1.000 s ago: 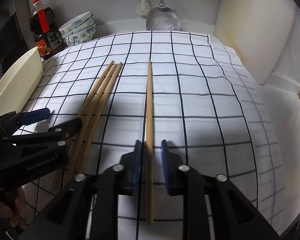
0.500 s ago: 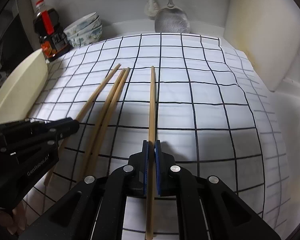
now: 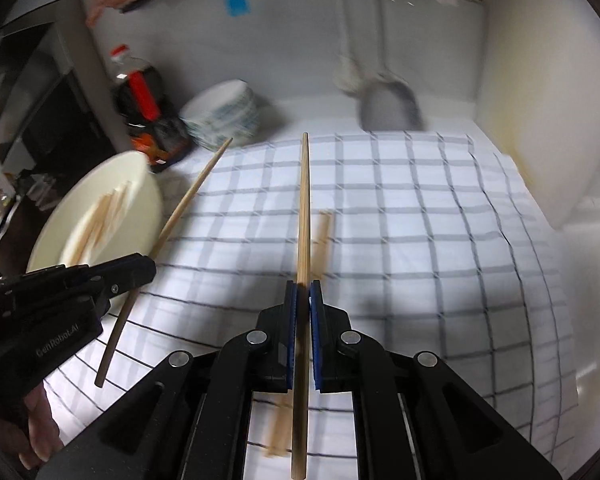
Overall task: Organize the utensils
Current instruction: 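Carry both held chopsticks over the white basin, then lower the chopsticks into the basin and open both tools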
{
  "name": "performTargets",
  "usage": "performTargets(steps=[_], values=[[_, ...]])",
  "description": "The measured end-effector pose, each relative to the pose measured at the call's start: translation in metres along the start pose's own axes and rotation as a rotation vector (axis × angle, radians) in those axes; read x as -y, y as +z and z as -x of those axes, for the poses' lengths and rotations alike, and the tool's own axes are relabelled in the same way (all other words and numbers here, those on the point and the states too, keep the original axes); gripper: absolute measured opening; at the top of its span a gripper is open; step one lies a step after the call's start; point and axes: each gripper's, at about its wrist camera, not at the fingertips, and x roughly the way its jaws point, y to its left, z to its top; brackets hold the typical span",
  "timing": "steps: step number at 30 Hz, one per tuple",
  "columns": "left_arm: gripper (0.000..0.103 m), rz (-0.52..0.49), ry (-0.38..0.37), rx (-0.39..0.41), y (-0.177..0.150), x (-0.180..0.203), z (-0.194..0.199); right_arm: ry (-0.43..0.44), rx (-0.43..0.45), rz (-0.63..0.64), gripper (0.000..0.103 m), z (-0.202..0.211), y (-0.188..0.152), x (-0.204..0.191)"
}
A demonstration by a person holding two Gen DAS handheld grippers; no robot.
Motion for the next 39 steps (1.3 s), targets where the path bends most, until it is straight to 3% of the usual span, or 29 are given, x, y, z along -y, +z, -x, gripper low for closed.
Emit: performTargets(steps=[9,18,26,39], values=[[0.007,0.128,0.145,0.075,0.009,-0.102,0.051,0.154,0.022,0.102,0.006,-0.014,0.043,-0.096],[0.007,0.216,0.206,0.076,0.002,-0.187,0.052,0.253,-0.009,0.171,0.006,-0.049,0.066,-0.180],[0.007,0.231,0.192,0.029,-0.002,-0.213,0.027,0.264,-0.096,0.169,0.006,-0.084,0.066,-0.215],[0.007,0.222,0.195,-0.061,-0.007,-0.228,-0.004,0.225,-0.222,0.125,0.007,-0.125,0.065,-0.226]])
